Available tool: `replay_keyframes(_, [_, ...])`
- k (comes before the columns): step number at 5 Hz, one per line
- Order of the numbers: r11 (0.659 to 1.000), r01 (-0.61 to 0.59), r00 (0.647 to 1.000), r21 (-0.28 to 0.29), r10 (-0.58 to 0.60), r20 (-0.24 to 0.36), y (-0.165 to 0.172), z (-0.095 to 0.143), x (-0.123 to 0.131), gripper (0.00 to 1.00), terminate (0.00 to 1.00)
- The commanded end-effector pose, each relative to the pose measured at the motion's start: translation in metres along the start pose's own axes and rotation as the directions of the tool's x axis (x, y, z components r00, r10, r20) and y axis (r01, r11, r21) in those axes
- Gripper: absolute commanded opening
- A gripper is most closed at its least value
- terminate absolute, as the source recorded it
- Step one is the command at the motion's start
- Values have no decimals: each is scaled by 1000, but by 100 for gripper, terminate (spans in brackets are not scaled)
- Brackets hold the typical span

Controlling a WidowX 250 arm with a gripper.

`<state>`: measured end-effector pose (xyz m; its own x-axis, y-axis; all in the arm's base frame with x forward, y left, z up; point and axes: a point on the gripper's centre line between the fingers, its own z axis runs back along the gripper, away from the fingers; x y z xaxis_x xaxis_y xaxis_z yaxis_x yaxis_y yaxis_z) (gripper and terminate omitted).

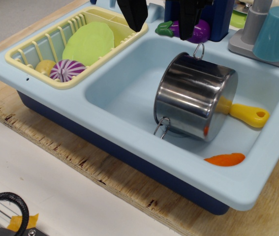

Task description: Flip pot upright which is in sink

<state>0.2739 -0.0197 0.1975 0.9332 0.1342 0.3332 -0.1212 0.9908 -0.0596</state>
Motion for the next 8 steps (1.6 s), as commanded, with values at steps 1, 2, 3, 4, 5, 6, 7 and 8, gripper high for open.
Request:
replay_keyframes(1, [1000, 0, 1000, 0, 0, 0, 0, 0, 0, 100, 0])
replay_keyframes(2, [986, -91, 995, -140, 95, 23, 13, -3, -3, 100, 0])
replay_keyframes(3, [947, -148, 987, -284, 158, 12, 22, -11, -3, 100, 0])
replay_keyframes(4, [909, -176, 982, -378, 190, -2, 19, -22, -4, 100, 0])
replay_keyframes(5, [883, -185, 981, -431, 189, -34, 11, -34, -5, 100, 0])
replay_keyframes(6, [869, -195, 980, -455, 194, -48, 4, -43, -8, 100, 0])
replay_keyframes(7, [851, -202, 979, -485, 194, -68, -4, -53, -11, 100, 0])
replay_keyframes(8, [824, -209, 977, -526, 205, -67, -17, -55, -14, 100, 0])
